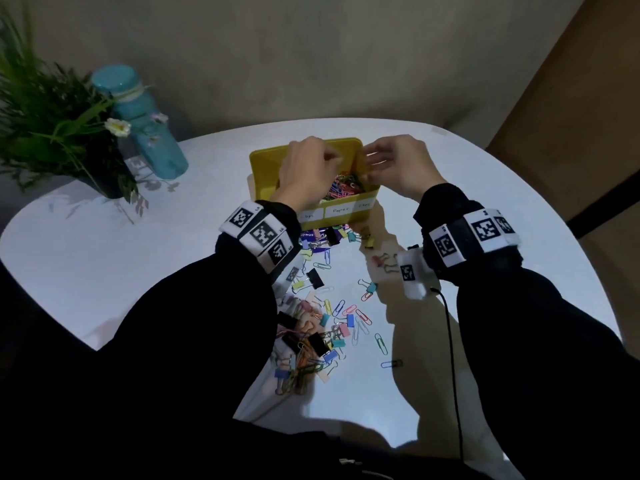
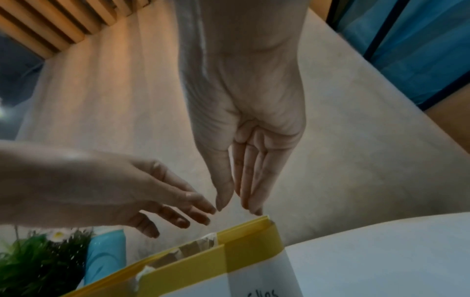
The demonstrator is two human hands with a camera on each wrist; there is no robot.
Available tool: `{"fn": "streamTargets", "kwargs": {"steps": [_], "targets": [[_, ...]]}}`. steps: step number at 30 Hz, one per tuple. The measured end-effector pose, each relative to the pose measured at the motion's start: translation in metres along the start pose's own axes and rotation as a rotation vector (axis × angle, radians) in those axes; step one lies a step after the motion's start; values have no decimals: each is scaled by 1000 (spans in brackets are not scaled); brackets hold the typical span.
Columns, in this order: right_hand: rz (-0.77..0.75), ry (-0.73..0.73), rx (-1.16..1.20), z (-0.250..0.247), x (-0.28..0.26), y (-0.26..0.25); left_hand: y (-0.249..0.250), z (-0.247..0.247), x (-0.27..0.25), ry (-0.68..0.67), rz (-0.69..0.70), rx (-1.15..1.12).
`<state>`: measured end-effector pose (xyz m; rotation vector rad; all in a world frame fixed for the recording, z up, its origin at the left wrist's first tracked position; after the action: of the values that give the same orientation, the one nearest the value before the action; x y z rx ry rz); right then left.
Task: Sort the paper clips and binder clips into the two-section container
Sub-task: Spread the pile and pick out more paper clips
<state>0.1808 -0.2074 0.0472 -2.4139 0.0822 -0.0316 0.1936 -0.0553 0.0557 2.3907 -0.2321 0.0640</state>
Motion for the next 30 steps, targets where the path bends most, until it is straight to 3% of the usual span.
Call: {"fn": "streamTargets", "kwargs": {"steps": [3,6,10,13,18,21,30], "targets": [[-50,62,109,-9,-21,6,4,-13,-33,55,101,-135],[-67,82,124,-1,-51,20,-8,-9,-78,12,129,-196],[-37,-49,-32,50,-80,49,-39,27,-110,-223,115,-89],[-140,-155,-433,86,-82,50,-47,55,-119,-452,109,156],[-122,-123,-624,99,-68,44,-44,81,-135,-721,50,471],[-119,-112,-662,101,-67,37,-40,89,-145,-806,71,606],[-183,-336,-714,88,-81,34,-45,86,-162,-922,118,546]]}}
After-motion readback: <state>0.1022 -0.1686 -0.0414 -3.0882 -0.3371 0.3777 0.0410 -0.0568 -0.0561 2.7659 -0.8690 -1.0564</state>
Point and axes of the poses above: each hand's wrist, its own x-axis towards the middle knuckle, its own z-axis out of the palm, y = z × x, the point moved 8 cm from there along x, towards the middle knuckle, and after that the axes turned 6 degrees about -x, right-handed, at the moved point
